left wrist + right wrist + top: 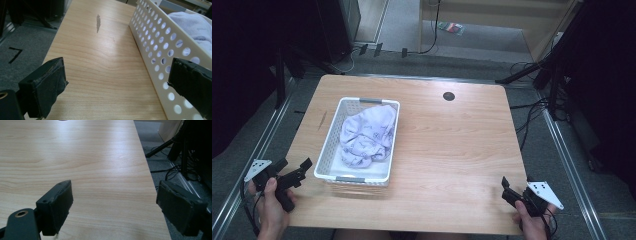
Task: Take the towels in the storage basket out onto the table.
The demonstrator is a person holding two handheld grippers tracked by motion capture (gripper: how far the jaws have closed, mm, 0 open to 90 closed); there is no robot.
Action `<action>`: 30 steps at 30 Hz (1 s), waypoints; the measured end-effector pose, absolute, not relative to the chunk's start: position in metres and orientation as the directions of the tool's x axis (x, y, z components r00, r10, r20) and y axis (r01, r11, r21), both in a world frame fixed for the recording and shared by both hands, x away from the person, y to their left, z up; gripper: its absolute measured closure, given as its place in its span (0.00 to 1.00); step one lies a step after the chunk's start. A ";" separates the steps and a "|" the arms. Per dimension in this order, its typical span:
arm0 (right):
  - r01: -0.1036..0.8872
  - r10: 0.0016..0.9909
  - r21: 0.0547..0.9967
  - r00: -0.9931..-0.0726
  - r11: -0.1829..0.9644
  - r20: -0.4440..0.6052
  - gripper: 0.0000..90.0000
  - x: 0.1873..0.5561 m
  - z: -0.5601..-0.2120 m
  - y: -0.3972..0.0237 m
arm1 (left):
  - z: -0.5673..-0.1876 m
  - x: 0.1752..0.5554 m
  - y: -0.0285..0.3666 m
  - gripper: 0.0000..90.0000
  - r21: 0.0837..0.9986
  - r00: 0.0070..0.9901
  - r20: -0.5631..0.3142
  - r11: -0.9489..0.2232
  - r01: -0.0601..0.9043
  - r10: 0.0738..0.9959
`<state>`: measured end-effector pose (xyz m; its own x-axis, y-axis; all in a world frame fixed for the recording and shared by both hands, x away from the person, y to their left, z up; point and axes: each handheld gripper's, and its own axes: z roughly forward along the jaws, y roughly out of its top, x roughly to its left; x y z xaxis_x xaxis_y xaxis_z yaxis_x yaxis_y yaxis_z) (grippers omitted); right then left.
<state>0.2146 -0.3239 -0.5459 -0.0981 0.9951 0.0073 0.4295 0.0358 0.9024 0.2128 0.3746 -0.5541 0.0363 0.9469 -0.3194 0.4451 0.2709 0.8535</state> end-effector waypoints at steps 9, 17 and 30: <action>0.431 0.995 0.902 -0.098 0.040 0.003 0.16 0.215 -0.546 -0.324 | -0.539 0.207 0.371 0.00 0.848 0.058 -0.307 0.245 0.469 0.950; 0.436 0.996 0.899 -0.093 0.028 0.014 0.15 0.215 -0.546 -0.324 | -0.504 0.205 0.356 0.00 0.867 0.084 -0.259 0.193 0.459 0.962; 0.441 0.995 0.897 -0.096 0.037 0.007 0.15 0.216 -0.546 -0.324 | -0.457 0.233 0.309 0.00 0.837 0.194 -0.160 0.028 0.547 0.968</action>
